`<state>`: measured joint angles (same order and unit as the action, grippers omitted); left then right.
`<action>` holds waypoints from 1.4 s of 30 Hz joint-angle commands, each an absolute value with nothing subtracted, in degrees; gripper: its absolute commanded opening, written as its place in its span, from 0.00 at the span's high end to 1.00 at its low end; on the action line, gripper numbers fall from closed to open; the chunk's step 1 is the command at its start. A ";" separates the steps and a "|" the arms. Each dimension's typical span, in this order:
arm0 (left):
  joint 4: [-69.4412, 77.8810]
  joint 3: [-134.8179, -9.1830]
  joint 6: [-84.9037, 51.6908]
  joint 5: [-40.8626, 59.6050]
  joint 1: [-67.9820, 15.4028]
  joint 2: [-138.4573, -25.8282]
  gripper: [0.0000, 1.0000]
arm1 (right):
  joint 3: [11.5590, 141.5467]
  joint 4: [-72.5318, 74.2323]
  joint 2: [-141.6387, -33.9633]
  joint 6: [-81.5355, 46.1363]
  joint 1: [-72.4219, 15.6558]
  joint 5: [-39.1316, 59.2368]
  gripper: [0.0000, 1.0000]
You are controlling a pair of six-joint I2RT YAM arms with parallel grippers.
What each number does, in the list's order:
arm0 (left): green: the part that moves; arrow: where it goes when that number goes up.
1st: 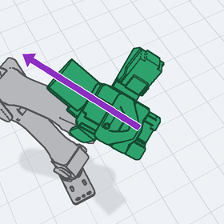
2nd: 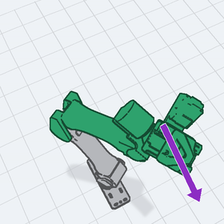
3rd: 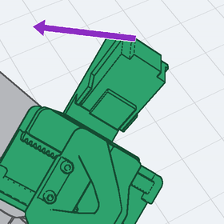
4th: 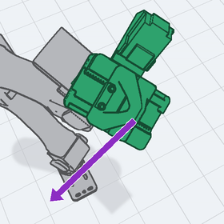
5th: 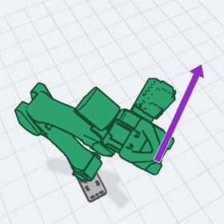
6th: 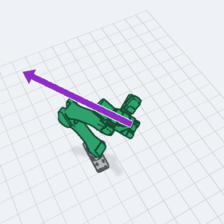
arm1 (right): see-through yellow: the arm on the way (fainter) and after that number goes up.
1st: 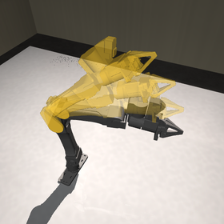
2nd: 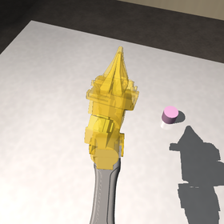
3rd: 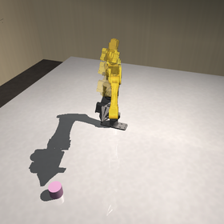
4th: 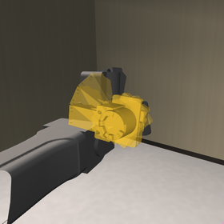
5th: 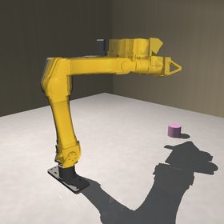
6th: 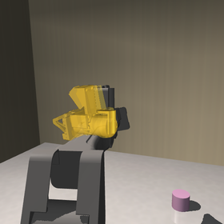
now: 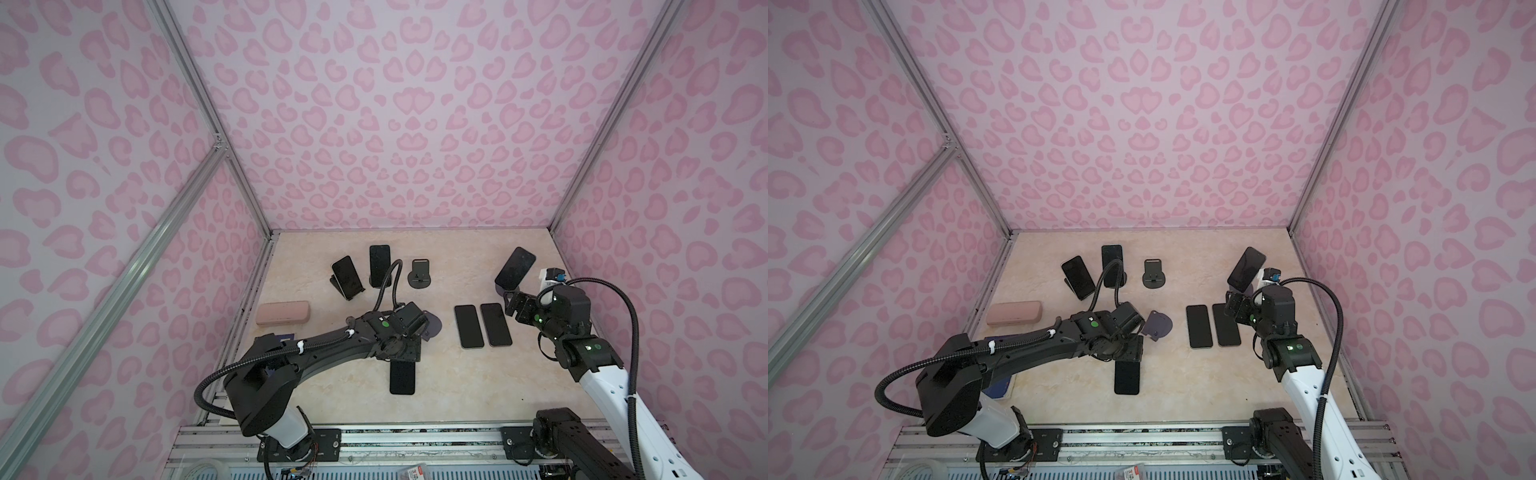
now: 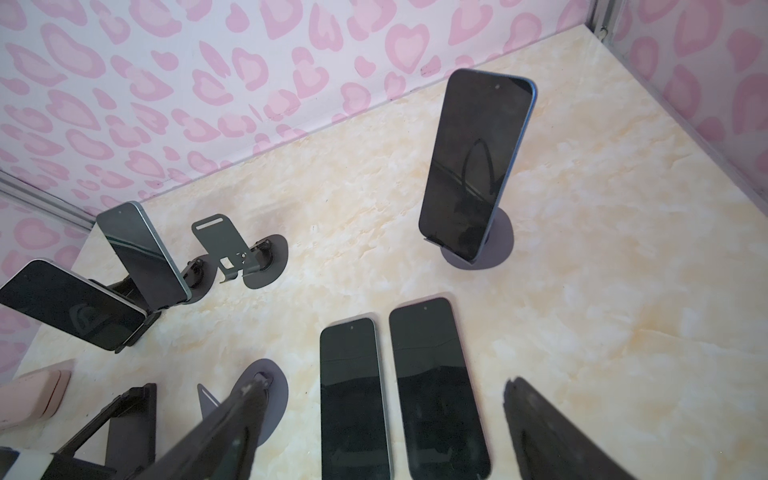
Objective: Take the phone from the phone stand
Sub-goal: 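Carry the grey-edged phone toward the robot and lower it to the table, then open the left gripper and withdraw while the right gripper moves toward the middle stand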
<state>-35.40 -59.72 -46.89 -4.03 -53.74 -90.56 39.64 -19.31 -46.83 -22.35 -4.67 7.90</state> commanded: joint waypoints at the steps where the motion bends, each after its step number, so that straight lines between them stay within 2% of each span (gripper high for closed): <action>1: -35.39 -59.26 -48.28 -4.83 -53.78 -91.37 0.38 | 39.18 -18.84 -46.07 -22.93 -3.49 7.74 0.08; 24: -30.15 -57.36 -50.14 -4.29 -53.93 -98.55 0.37 | 38.47 -17.91 -45.25 -23.64 -1.96 11.19 0.08; 31: -29.88 -56.87 -50.80 -3.36 -53.92 -98.18 0.29 | 39.13 -18.09 -47.29 -23.42 -2.21 14.33 0.07; 34: -29.89 -56.73 -51.56 -3.41 -53.91 -97.60 0.24 | 40.00 -18.79 -48.97 -23.27 -4.94 13.22 0.08; 38: -29.33 -56.20 -52.09 -3.73 -53.95 -95.97 0.18 | 40.90 -20.47 -51.03 -24.44 -13.25 5.71 0.08; 42: -29.45 -56.00 -52.65 -4.71 -53.88 -92.45 0.14 | 39.51 -18.80 -52.80 -31.09 -21.72 -2.58 0.08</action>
